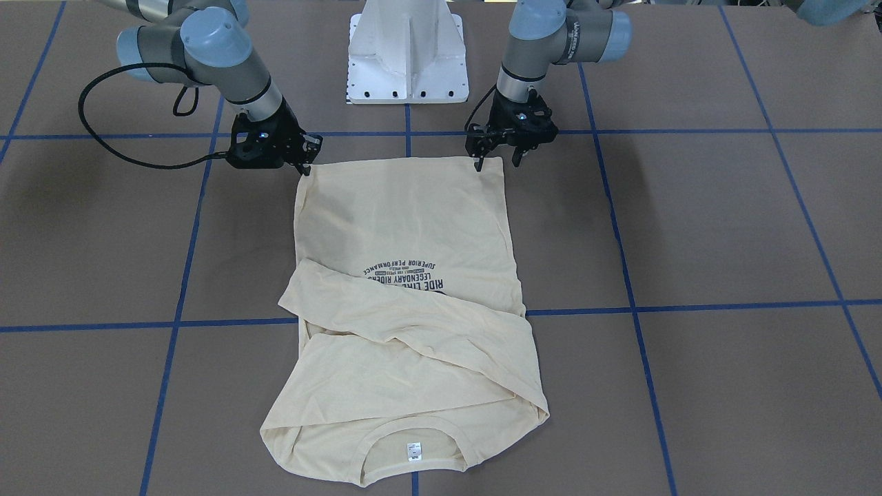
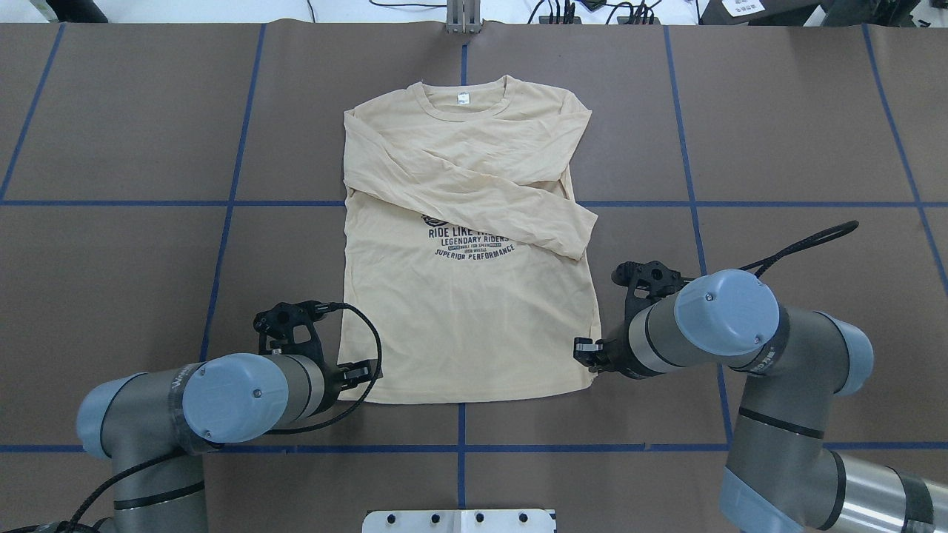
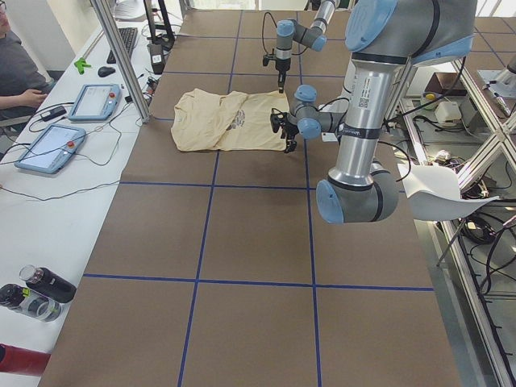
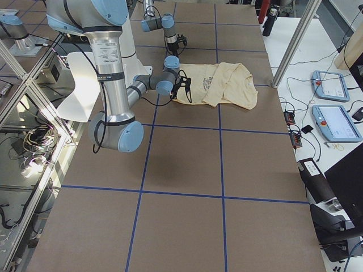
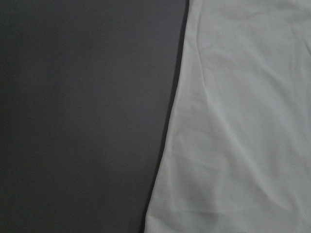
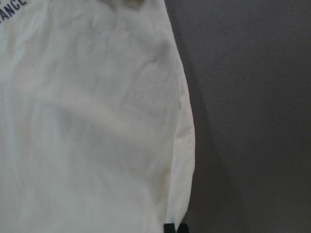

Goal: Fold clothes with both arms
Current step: 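Close both grippers on the two hem corners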

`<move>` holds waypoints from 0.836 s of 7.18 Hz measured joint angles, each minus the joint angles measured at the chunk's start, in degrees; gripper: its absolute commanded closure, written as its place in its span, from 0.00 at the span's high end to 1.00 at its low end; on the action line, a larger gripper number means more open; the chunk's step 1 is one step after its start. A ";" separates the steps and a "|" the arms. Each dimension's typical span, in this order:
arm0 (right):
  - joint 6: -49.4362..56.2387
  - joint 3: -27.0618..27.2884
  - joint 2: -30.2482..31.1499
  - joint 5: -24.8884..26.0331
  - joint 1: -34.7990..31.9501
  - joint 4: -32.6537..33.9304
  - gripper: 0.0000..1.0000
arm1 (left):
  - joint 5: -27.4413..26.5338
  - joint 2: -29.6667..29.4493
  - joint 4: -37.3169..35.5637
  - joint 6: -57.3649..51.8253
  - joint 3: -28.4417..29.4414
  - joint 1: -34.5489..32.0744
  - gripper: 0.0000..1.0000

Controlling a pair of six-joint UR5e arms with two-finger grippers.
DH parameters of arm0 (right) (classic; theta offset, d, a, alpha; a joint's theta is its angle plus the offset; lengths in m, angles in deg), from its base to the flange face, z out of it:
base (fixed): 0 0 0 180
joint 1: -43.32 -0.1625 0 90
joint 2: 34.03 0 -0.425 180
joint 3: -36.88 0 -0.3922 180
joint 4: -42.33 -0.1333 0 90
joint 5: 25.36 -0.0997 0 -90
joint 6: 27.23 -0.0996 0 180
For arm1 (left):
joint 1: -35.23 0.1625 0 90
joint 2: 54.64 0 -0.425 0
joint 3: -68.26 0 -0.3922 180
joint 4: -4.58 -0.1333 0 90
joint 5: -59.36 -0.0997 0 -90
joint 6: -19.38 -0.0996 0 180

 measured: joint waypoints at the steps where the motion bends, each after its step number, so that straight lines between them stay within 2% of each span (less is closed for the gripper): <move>1: 0.00 0.00 0.00 -0.11 -0.12 0.00 0.00 | 0.00 -0.13 -0.04 0.00 0.30 0.02 0.79; 4: 0.06 0.00 0.00 -0.38 -0.47 0.00 0.00 | 0.05 -0.28 -0.08 0.03 0.83 0.05 0.60; 6: 0.08 0.01 0.00 -0.54 -0.61 0.00 0.00 | 0.05 -0.31 -0.08 0.06 0.88 0.11 0.58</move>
